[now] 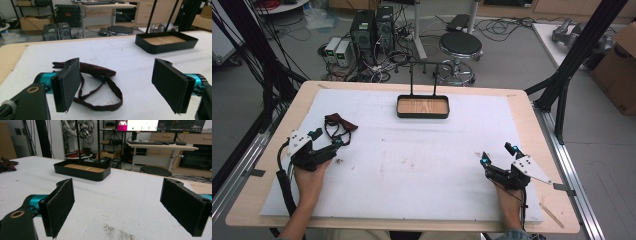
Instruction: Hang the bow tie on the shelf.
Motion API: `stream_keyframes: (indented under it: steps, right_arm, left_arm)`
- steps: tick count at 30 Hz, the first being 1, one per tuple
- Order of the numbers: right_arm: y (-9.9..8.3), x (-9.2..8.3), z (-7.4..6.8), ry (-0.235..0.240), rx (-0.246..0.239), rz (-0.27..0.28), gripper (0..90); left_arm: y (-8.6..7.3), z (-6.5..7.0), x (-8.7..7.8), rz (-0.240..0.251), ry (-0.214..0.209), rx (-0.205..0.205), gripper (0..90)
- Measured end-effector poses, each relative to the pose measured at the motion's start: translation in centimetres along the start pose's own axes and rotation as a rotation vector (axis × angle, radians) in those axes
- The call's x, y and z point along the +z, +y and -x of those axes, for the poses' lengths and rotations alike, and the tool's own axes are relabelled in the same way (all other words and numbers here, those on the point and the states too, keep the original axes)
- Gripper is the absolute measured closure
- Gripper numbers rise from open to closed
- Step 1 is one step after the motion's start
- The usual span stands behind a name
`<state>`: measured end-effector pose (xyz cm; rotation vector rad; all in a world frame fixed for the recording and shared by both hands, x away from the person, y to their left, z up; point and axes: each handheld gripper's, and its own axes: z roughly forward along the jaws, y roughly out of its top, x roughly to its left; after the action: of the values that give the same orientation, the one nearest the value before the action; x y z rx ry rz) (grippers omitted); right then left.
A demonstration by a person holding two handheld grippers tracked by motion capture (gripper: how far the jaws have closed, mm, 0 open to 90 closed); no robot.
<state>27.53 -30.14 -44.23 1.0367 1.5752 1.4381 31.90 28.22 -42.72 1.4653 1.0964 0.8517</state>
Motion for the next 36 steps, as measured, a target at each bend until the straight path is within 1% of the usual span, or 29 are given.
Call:
stream_keyframes:
  steps: [2,3,5,7,8,10,11,12,13,14,16,17,18,20,21,25,26,27,29,30,32,33,35,36]
  right_arm:
    - [0.0,0.0,0.0,-0.003,0.002,-0.002,11.4]
    - [0.0,0.0,0.0,-0.002,0.001,-0.001,11.4]
    - [0.0,0.0,0.0,-0.003,0.001,-0.001,11.4]
    - [0.0,0.0,0.1,-0.003,0.000,0.000,11.4]
    - [0.0,0.0,0.1,-0.003,0.000,0.000,11.4]
    - [0.0,0.0,0.1,-0.003,0.001,0.000,11.4]
    - [0.0,0.0,0.1,-0.003,-0.001,0.000,11.4]
    - [0.0,0.0,0.0,-0.002,0.002,-0.002,11.4]
    - [0.0,0.0,0.0,-0.001,0.002,-0.002,11.4]
    - [0.0,0.0,0.0,-0.001,0.002,-0.002,11.4]
    - [0.0,0.0,0.1,-0.003,0.001,0.001,11.4]
    - [0.0,0.0,0.1,-0.002,0.001,0.000,11.4]
    - [0.0,0.0,0.1,-0.003,-0.001,0.001,11.4]
    - [0.0,0.0,0.1,-0.003,0.000,0.001,11.4]
    - [0.0,0.0,0.1,-0.004,0.000,-0.001,11.4]
    - [0.0,0.0,0.1,-0.006,0.000,-0.002,11.4]
    - [0.0,0.0,0.1,-0.006,0.000,-0.002,11.4]
    - [0.0,0.0,0.1,-0.005,0.000,-0.001,11.4]
    - [0.0,0.0,0.0,-0.005,0.003,-0.004,11.4]
    - [0.0,0.0,0.0,-0.005,0.003,-0.005,11.5]
    - [0.0,0.0,0.1,-0.006,0.000,-0.002,11.4]
    - [0.0,0.0,0.1,-0.006,-0.003,-0.001,11.4]
    - [0.0,0.0,0.1,-0.005,0.000,-0.002,11.4]
    - [0.0,0.0,0.1,-0.005,-0.001,-0.002,11.4]
  left_arm:
    - [0.3,-0.2,0.4,0.013,0.008,-0.005,24.9]
    - [0.5,-0.3,0.6,0.012,0.009,-0.009,25.6]
    - [0.8,-0.6,1.3,0.007,0.018,-0.031,25.7]
    - [1.0,-0.8,2.1,-0.014,0.013,-0.059,25.7]
    - [1.1,-0.9,2.6,-0.031,0.019,-0.068,25.7]
    - [1.2,-1.2,3.4,-0.035,0.019,-0.114,25.9]
    - [1.2,-1.3,3.7,-0.038,0.019,-0.142,28.5]
    - [1.3,-1.5,4.1,-0.040,0.022,-0.163,28.5]
    - [1.3,-1.7,4.5,-0.047,0.026,-0.183,30.4]
    - [1.3,-1.8,5.1,-0.068,0.032,-0.212,31.7]
    - [1.0,-2.1,5.8,-0.095,0.032,-0.251,30.6]
    - [0.8,-2.2,6.1,-0.108,0.046,-0.270,31.7]
    - [0.6,-2.3,6.3,-0.120,0.050,-0.284,33.7]
    - [0.1,-2.4,6.9,-0.168,0.075,-0.323,34.1]
    - [-0.1,-2.4,7.1,-0.192,0.094,-0.332,34.5]
    - [-0.3,-2.3,7.5,-0.204,0.117,-0.331,37.8]
    - [-0.2,-2.4,7.7,-0.221,0.108,-0.341,37.8]
    - [-0.1,-2.6,8.0,-0.241,0.091,-0.361,36.9]
    - [-0.1,-2.7,8.5,-0.263,0.063,-0.398,37.1]
    - [-0.1,-2.6,8.8,-0.272,0.064,-0.409,37.2]
    - [-0.2,-2.5,9.1,-0.287,0.079,-0.408,38.7]
    - [-0.2,-2.4,9.2,-0.299,0.087,-0.406,42.2]
    - [-0.3,-2.4,9.4,-0.311,0.084,-0.414,42.4]
    - [-0.3,-2.4,9.4,-0.320,0.102,-0.407,48.5]
